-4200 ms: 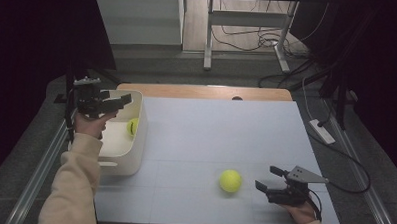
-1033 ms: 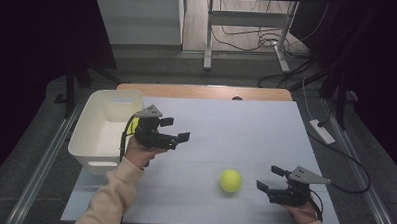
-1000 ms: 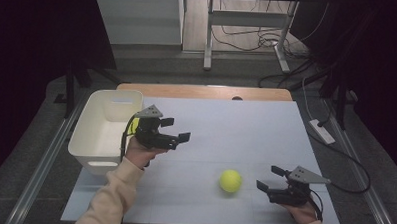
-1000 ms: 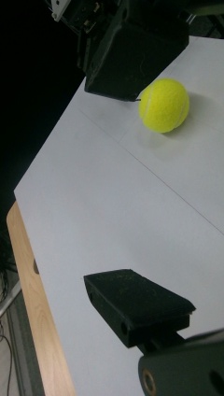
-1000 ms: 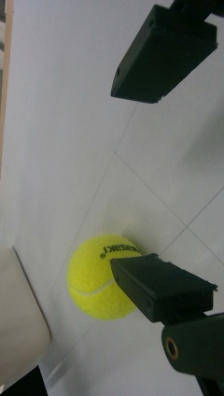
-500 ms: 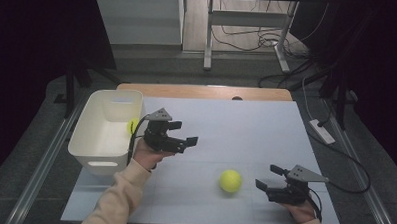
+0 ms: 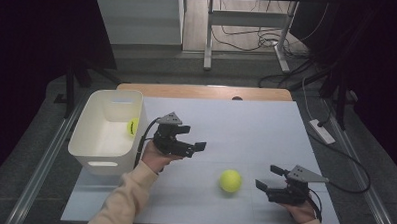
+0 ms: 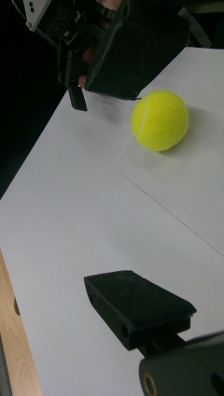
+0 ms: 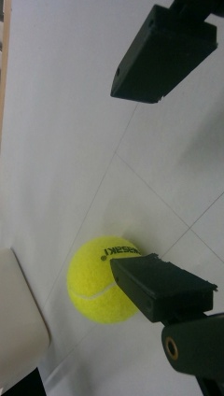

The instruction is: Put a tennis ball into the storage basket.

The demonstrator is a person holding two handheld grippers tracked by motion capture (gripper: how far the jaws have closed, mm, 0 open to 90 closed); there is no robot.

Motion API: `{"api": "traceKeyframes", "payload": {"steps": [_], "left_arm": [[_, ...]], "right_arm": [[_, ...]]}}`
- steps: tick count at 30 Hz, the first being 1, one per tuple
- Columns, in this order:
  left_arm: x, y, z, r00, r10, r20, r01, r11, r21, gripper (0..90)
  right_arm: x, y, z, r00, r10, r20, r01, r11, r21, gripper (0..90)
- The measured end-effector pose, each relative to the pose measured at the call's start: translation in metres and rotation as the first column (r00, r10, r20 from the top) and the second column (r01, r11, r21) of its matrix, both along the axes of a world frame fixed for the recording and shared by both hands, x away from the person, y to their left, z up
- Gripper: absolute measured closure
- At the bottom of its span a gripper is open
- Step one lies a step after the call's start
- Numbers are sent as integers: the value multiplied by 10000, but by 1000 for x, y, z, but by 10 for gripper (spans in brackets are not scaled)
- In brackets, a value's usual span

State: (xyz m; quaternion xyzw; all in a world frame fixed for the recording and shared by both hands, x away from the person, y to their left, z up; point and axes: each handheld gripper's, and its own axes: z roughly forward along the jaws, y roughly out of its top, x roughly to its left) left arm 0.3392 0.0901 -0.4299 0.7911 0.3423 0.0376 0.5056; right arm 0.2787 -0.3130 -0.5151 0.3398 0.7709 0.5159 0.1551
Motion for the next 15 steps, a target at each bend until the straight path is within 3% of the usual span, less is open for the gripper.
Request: {"api": "traceKeyframes", "payload": {"steps": [15], "left_arm": [[2,-16,-8,9983,-522,-270,528,9983,235,94]], "right_arm": [[-1,-1,0,10000,-61,60,61,10000,8,151]]}}
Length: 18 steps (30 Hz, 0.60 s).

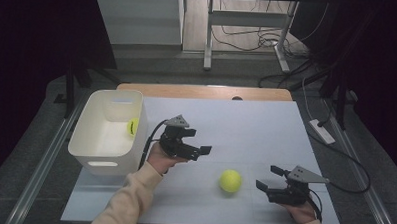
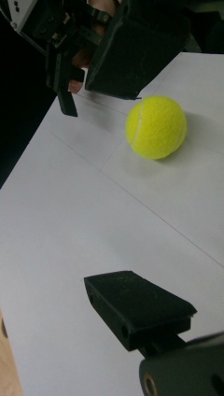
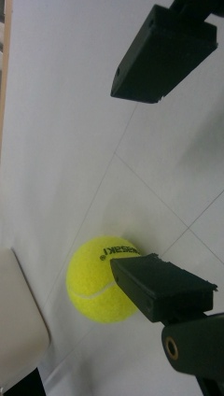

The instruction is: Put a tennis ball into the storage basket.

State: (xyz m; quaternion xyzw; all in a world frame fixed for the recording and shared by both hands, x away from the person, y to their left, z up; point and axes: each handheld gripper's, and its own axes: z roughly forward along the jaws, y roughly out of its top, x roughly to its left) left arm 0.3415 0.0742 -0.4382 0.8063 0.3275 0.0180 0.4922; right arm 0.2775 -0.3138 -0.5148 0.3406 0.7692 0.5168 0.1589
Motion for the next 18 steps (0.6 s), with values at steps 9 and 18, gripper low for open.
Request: {"api": "traceKeyframes", "payload": {"steps": [9,18], "left_arm": [[1,-12,-6,9995,-295,-137,297,9995,107,92],[0,-22,-13,9984,-533,-200,536,9985,150,89]], "right_arm": [[0,0,0,10000,-94,11,94,10000,0,152],[-1,-1,0,9999,-149,35,149,9999,-24,153]]}}
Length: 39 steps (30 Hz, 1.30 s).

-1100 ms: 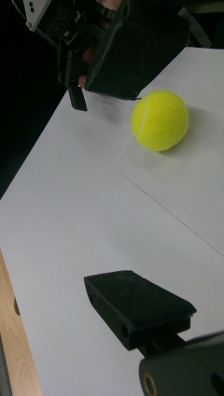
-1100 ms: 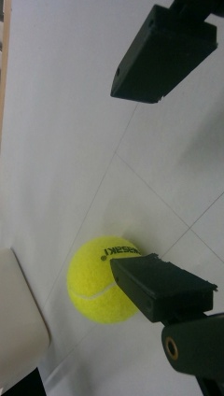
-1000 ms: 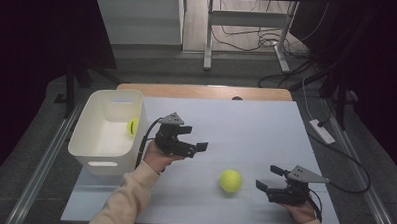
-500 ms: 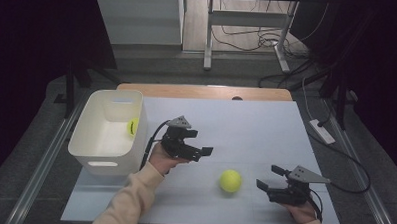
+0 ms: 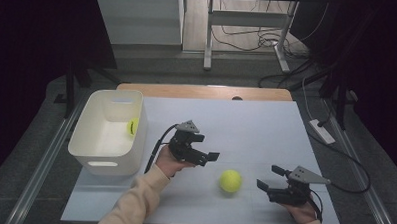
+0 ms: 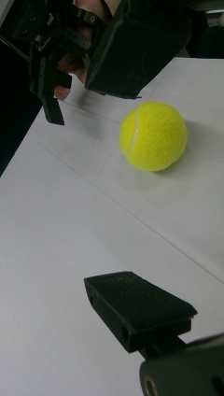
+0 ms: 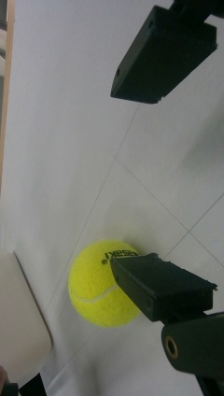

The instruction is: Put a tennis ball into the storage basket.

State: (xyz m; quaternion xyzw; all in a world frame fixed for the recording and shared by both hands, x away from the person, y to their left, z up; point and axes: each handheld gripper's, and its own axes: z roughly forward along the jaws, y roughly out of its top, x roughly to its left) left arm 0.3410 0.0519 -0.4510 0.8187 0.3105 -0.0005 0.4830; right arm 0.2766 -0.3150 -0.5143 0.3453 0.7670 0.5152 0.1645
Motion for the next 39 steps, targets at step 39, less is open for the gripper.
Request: {"api": "traceKeyframes", "payload": {"steps": [39], "left_arm": [[-6,-41,-28,9929,-1152,-302,1171,9905,716,47]], "right_arm": [[-1,-1,0,10000,11,-66,-11,10000,-18,153]]}}
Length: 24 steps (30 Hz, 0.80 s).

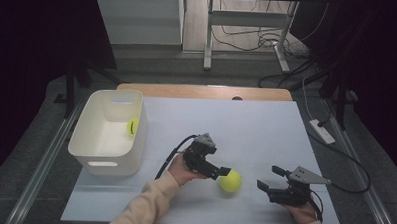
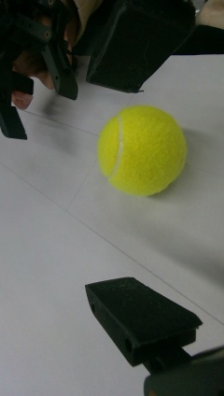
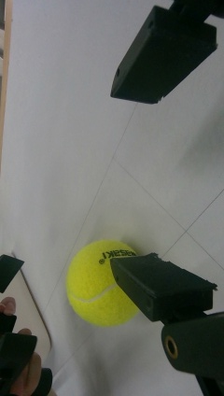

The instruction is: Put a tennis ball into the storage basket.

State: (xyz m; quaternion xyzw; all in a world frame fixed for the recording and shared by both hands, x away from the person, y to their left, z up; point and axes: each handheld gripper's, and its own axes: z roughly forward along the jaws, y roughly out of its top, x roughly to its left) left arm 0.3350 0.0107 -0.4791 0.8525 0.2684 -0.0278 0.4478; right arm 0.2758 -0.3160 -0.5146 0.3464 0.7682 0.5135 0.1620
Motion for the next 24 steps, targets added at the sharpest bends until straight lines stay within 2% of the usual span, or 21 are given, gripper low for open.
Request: {"api": "traceKeyframes", "payload": {"steps": [3,20,24], "left_arm": [[-2,-3,-2,9999,-142,15,142,9998,126,44],[-14,-13,-6,9974,-714,-64,714,9974,101,45],[-16,-18,-9,9970,-773,-26,773,9964,346,44]], "right_arm": [[0,0,0,10000,-10,10,10,10000,8,154],[0,0,0,10000,-12,9,12,10000,-6,154],[0,0,0,10000,-13,4,13,10000,22,153]]}}
